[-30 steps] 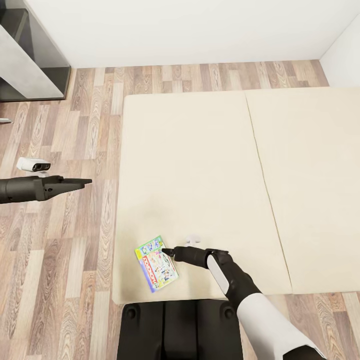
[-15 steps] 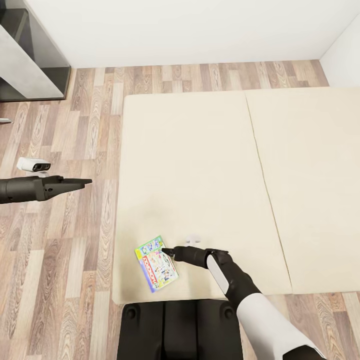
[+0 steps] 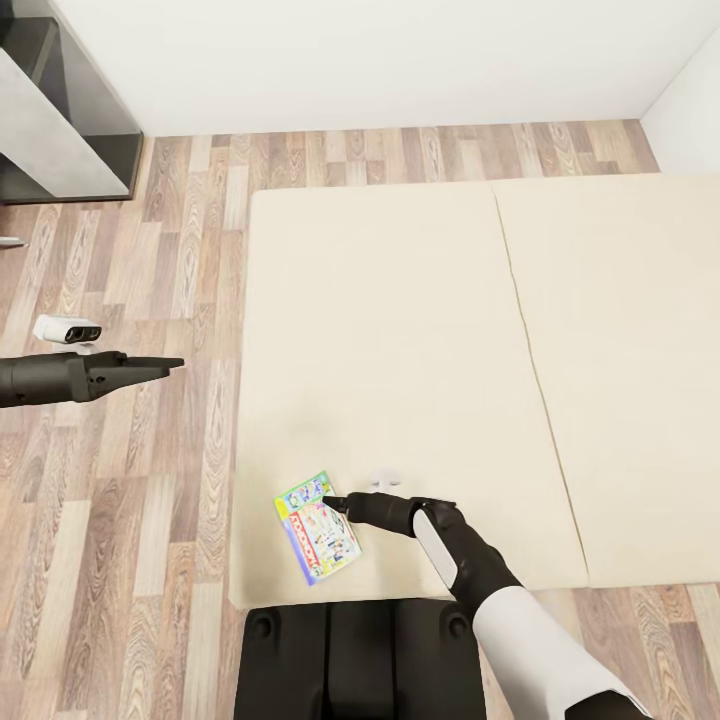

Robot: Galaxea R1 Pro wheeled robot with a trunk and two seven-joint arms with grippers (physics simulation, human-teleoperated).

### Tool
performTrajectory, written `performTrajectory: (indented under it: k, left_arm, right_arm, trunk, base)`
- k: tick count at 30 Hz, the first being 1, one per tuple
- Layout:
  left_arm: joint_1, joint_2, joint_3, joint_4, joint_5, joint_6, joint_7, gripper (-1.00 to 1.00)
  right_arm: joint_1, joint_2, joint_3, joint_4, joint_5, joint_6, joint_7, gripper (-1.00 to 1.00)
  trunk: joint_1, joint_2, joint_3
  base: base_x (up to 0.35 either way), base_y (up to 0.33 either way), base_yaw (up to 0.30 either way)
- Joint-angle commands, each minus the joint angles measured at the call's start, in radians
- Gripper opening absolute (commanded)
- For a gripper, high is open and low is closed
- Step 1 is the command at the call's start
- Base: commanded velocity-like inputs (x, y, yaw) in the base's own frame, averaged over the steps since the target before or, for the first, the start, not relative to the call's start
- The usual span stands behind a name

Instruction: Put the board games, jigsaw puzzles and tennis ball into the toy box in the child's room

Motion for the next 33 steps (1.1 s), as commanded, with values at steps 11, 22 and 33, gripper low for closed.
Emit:
performTrajectory:
  k: [11, 22, 33]
  left_arm:
    - [0.0, 0.0, 0.0, 0.0, 0.0, 0.011, -0.004, 1.0]
    - [0.0, 0.0, 0.0, 0.0, 0.0, 0.011, -0.004, 1.0]
    - [0.0, -0.001, 0.0, 0.0, 0.0, 0.011, -0.004, 1.0]
  right_arm:
    - [0.0, -0.006, 0.0, 0.025, -0.009, 0.017, -0.001, 1.0]
    - [0.0, -0.006, -0.002, 0.145, -0.012, 0.027, 0.0, 1.0]
    - [0.0, -0.003, -0.004, 0.155, -0.012, 0.047, 0.001, 1.0]
  trunk:
    - [0.001, -0.001, -0.001]
    - [0.001, -0.001, -0.001]
    - [0.001, -0.001, -0.001]
  base:
    - [0.0, 0.002, 0.0]
    - [0.0, 0.0, 0.0]
    - [0.0, 0.0, 0.0]
